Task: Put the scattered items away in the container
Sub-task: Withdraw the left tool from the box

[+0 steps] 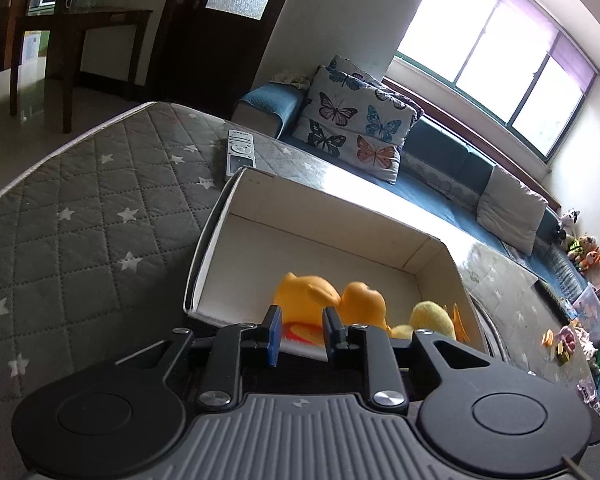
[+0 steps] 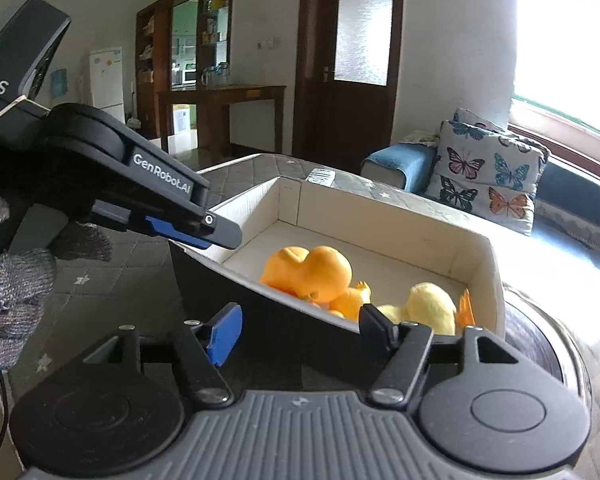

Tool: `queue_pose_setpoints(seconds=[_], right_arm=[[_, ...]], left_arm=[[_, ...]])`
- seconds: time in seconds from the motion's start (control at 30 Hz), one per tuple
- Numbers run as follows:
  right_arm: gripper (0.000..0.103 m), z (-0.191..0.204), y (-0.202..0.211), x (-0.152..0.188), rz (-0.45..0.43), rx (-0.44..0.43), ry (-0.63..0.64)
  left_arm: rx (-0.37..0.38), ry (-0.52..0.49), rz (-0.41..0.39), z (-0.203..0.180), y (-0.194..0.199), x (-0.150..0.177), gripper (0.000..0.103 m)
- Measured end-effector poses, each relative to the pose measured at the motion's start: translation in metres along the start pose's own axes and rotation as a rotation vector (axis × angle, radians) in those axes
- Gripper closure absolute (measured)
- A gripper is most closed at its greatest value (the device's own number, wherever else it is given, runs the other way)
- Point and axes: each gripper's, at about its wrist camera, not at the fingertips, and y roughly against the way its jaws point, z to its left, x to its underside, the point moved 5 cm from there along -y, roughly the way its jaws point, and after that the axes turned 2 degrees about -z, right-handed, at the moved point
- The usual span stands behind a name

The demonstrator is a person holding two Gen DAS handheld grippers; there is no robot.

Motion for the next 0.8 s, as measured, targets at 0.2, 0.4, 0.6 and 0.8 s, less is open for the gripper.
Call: queue_pose_setpoints(seconds=[0.2, 0.4, 0.6, 0.8], right_arm=[[0.025, -0.004, 0.013, 0.013, -0.005, 0.033, -0.024], [0.020, -0.005, 0.027, 0.023, -0.012, 0.061, -0.054], [0.017, -0.004, 0.037, 0.035, -0.013, 0.075, -0.084], [0.012, 0.000, 0.045, 0.044, -0.014, 0.084, -0.100]], left_arm=[[-0.056, -0.053, -0.012, -0.010, 0.010, 0.015, 0.078], [-0.111, -0.090, -0.027, -0.015, 0.021, 0.028, 0.078], [-0.161, -0.122, -0.029, -0.017, 0.030, 0.042, 0.078], [-0.199, -0.135, -0.029, -0.016, 0.037, 0.058, 0.078]])
